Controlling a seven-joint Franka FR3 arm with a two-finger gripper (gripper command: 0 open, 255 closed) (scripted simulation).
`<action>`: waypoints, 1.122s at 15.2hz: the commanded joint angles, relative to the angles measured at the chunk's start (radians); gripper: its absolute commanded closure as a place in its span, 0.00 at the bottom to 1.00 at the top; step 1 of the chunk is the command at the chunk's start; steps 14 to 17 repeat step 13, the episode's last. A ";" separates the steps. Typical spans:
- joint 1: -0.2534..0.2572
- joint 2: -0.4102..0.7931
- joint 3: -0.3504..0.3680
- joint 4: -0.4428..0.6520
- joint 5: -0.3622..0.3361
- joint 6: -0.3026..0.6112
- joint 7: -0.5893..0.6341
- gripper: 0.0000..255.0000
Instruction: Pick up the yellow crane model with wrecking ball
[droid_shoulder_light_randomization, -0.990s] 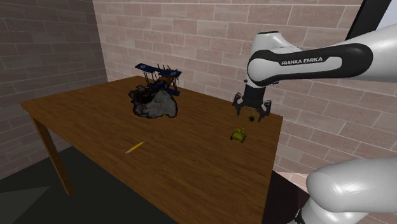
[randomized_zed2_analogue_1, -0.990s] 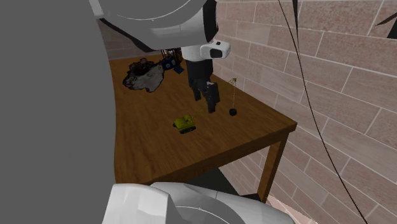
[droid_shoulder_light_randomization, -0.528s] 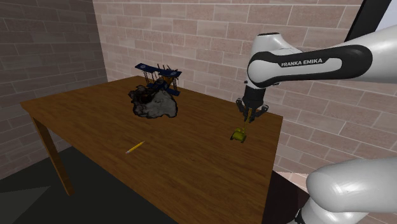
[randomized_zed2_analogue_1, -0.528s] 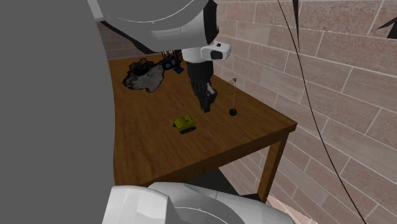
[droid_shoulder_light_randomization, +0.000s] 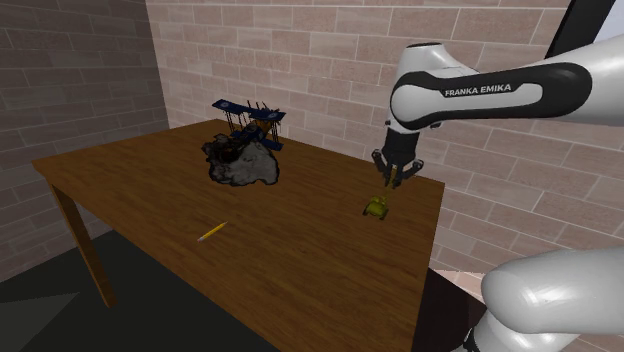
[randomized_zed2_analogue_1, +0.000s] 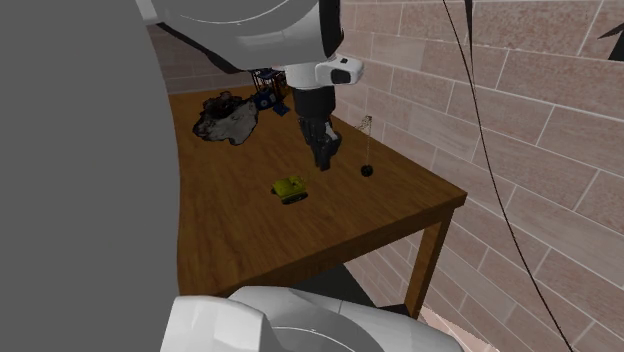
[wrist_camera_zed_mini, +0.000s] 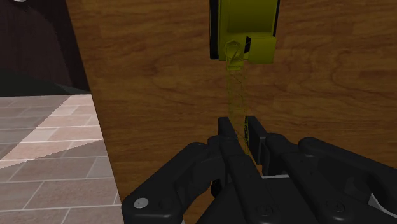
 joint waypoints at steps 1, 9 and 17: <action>-0.002 0.000 -0.004 0.028 -0.003 -0.028 -0.003 1.00; -0.008 0.004 -0.015 0.137 -0.011 -0.133 -0.011 1.00; -0.010 0.007 -0.018 0.169 -0.013 -0.161 -0.013 1.00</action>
